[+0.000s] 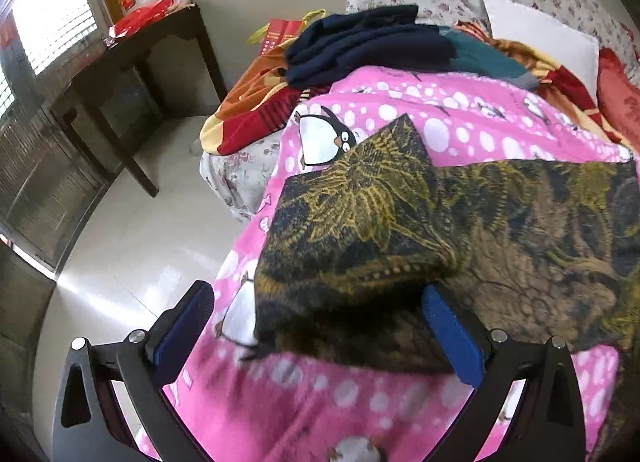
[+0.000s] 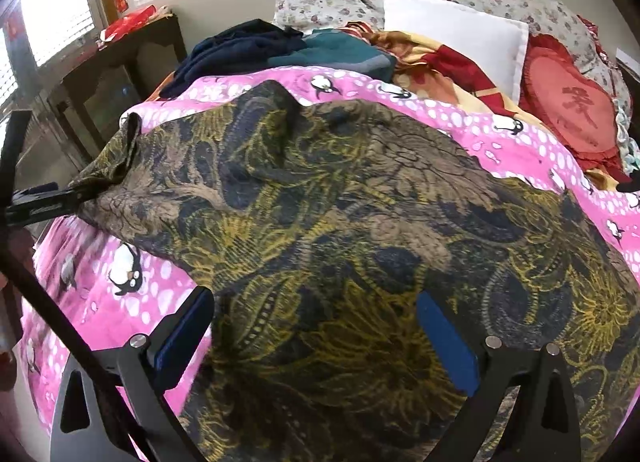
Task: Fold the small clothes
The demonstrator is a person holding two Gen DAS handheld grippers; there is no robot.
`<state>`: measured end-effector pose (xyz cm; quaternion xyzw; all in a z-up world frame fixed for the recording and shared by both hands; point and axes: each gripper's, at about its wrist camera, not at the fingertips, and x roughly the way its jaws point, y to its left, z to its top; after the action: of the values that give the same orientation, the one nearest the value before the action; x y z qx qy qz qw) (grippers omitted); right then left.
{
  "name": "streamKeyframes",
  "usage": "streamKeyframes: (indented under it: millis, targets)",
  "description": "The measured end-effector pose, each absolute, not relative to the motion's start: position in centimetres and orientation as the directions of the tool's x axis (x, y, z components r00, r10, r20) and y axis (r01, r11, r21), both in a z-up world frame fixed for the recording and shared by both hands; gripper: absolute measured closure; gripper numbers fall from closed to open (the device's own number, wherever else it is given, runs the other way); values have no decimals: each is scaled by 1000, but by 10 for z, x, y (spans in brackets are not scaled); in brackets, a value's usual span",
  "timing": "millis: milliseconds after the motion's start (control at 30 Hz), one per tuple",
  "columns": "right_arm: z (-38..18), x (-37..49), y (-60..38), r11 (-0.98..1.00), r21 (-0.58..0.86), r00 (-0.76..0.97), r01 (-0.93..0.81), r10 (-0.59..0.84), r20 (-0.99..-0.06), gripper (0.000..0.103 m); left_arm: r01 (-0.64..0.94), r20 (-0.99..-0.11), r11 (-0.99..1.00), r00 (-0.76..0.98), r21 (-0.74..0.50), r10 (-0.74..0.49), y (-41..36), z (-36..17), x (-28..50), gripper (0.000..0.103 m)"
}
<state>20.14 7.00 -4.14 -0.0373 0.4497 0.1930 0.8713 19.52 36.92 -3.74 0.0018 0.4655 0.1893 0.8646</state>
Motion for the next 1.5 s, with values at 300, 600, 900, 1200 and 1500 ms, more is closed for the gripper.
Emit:
streamKeyframes:
  millis: [300,600,900,1200,1500]
  targets:
    - [-45,199,63,927,112,510,-358,295,-808,1,-369,-812,928,527,45,249,382,-43,195,91]
    - [-39,200,28,941,169,516,-292,304,-801,1,-303,-787,946,609,-118,97,364,-5,175,98]
    - [-18,197,-31,961,194,574,-198,274,-771,1,-36,-706,968,691,-248,-155,257,63,172,98]
    - [-7,188,-107,972,223,629,-72,218,-746,0,256,-611,896,661,-363,-436,121,85,191,94]
    - [-34,191,-142,975,220,577,-28,195,-793,0,198,-830,947,459,-253,-317,97,-20,210,50]
